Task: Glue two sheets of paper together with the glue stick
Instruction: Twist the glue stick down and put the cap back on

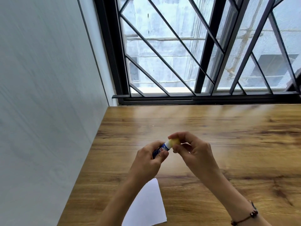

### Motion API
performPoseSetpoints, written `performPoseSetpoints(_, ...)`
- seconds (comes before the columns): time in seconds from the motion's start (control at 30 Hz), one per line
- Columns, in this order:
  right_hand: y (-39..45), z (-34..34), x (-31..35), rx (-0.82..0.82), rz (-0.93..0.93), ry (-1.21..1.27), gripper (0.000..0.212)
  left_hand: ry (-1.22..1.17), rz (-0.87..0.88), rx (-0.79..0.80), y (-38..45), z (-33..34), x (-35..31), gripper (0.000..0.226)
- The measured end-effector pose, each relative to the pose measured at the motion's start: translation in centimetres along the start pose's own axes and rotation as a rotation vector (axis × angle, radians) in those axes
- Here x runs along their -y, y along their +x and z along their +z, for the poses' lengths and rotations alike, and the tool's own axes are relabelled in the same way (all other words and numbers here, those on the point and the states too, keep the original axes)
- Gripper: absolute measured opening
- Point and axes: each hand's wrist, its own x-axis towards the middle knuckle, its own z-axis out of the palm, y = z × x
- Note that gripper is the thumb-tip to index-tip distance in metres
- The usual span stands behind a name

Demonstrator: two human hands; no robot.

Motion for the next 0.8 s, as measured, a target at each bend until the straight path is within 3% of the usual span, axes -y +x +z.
performPoseSetpoints(0.13, 0.5, -0.9, 0.4, 0.168, -0.16, -0.164, 0.022, 0.025, 0.059, 0.056, 0.0, -0.9, -0.2, 0.014)
performPoseSetpoints(0.2, 0.7, -0.9, 0.6, 0.178, -0.268, -0.244, 0.016, 0.042, 0.09, 0.055, 0.0, -1.0, -0.3, 0.015)
performPoseSetpoints(0.33, 1.0, -0.8, 0.8, 0.171, -0.354, -0.422, 0.023, 0.136, 0.175, -0.011, 0.1, -0.6, -0.5, 0.012)
performPoseSetpoints(0.5, 0.5, 0.0, 0.2, 0.112, -0.172, -0.49, 0.067, 0.203, 0.266, -0.123, -0.3, 0.5, -0.4, 0.012)
performPoseSetpoints(0.6, 0.2, 0.1, 0.0, 0.041, -0.105, -0.477, 0.057, 0.126, 0.269, -0.156, -0.8, 1.4, -0.3, 0.008)
performPoseSetpoints(0.8, -0.2, 0.8, 0.0, 0.029, -0.171, -0.522, 0.024, 0.042, 0.21, -0.144, -0.8, 2.5, 1.0, 0.011)
